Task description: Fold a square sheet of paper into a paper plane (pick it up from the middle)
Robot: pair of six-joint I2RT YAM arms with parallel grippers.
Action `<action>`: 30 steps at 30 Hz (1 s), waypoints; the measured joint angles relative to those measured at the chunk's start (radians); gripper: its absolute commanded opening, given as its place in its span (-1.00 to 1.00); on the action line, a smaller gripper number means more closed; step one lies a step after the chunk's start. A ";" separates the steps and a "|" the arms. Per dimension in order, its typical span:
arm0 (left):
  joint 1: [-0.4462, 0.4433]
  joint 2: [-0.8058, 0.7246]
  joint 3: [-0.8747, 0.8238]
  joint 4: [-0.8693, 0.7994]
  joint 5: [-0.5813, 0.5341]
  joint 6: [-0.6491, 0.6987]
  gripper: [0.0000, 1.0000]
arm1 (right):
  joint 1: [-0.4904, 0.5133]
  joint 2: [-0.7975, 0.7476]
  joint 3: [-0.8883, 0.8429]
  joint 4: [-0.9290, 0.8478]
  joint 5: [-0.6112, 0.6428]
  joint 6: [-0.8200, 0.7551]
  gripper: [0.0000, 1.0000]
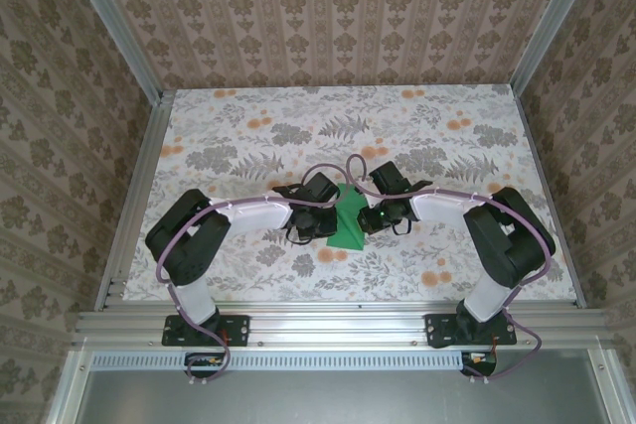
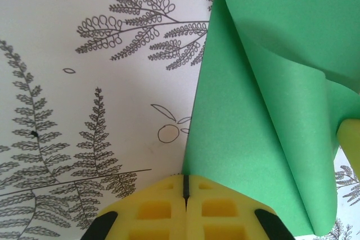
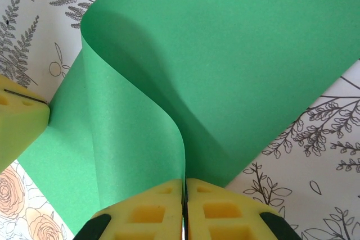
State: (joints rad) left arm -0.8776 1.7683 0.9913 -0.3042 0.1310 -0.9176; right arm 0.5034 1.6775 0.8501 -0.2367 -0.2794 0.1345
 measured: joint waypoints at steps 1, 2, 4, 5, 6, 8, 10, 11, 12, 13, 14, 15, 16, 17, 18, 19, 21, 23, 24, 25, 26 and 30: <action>0.000 0.000 0.000 0.000 0.000 0.001 -1.00 | 0.000 0.000 0.000 0.000 0.002 0.000 -0.81; 0.000 0.000 0.002 -0.003 0.000 0.002 -1.00 | 0.000 0.000 0.000 0.000 0.004 0.000 -0.81; 0.000 0.003 0.005 -0.006 0.000 0.003 -1.00 | 0.000 0.000 0.000 0.000 0.007 0.000 -0.81; -0.001 0.004 0.007 -0.008 -0.001 0.003 -1.00 | 0.000 0.000 0.000 0.000 0.008 0.000 -0.81; -0.002 0.005 0.009 -0.010 -0.001 0.003 -1.00 | 0.000 0.000 0.000 0.000 0.007 0.000 -0.81; -0.004 0.006 0.012 -0.011 -0.001 0.003 -1.00 | 0.000 0.003 0.000 0.000 0.007 0.000 -0.81; -0.006 0.010 0.016 -0.012 -0.002 0.006 -1.00 | 0.000 0.009 0.000 0.001 0.006 0.000 -0.81; -0.006 0.013 0.019 -0.013 -0.002 0.006 -1.00 | 0.000 0.009 0.000 0.001 0.005 0.000 -0.81; -0.006 0.015 0.022 -0.014 -0.002 0.006 -1.00 | 0.000 0.009 0.000 0.000 0.005 0.000 -0.81; -0.006 0.016 0.025 -0.016 -0.002 0.006 -1.00 | 0.000 0.009 0.000 0.000 0.004 0.000 -0.81; -0.006 0.017 0.026 -0.018 -0.002 0.006 -1.00 | 0.000 0.009 0.000 0.000 0.003 0.000 -0.81; -0.006 0.017 0.027 -0.018 -0.002 0.006 -1.00 | 0.000 0.009 0.000 0.000 0.003 0.000 -0.81; -0.006 0.017 0.027 -0.018 -0.002 0.006 -1.00 | -0.002 0.010 0.000 0.001 0.003 0.000 -0.81; -0.006 0.017 0.027 -0.018 -0.002 0.006 -1.00 | -0.002 0.011 0.001 0.000 0.003 0.002 -0.81; -0.006 0.017 0.027 -0.019 -0.002 0.006 -1.00 | -0.002 0.011 0.002 0.000 0.003 0.003 -0.81; -0.006 0.017 0.027 -0.019 -0.003 0.006 -1.00 | -0.002 0.012 0.002 0.000 0.003 0.004 -0.81; -0.007 0.017 0.028 -0.022 -0.007 0.006 -0.98 | -0.002 0.013 0.005 -0.004 0.004 0.011 -0.81; -0.009 0.014 0.028 -0.029 -0.018 0.006 -0.81 | -0.002 0.015 0.008 -0.008 0.005 0.019 -0.81; -0.012 0.008 0.028 -0.042 -0.029 0.006 -0.71 | -0.002 0.017 0.010 -0.010 0.005 0.023 -0.81; -0.012 0.002 0.027 -0.058 -0.040 0.006 -0.63 | -0.002 0.020 0.015 -0.015 0.005 0.024 -0.81; -0.012 -0.005 0.027 -0.073 -0.050 0.004 -0.59 | -0.002 0.024 0.020 -0.019 0.006 0.026 -0.81; -0.012 -0.060 0.024 -0.109 -0.077 0.006 -0.58 | -0.002 0.038 0.037 -0.026 0.006 0.030 -0.81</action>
State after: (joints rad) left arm -0.8898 1.7084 1.0149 -0.4133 0.0536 -0.9119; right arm 0.5014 1.7153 0.8871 -0.2630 -0.2733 0.1646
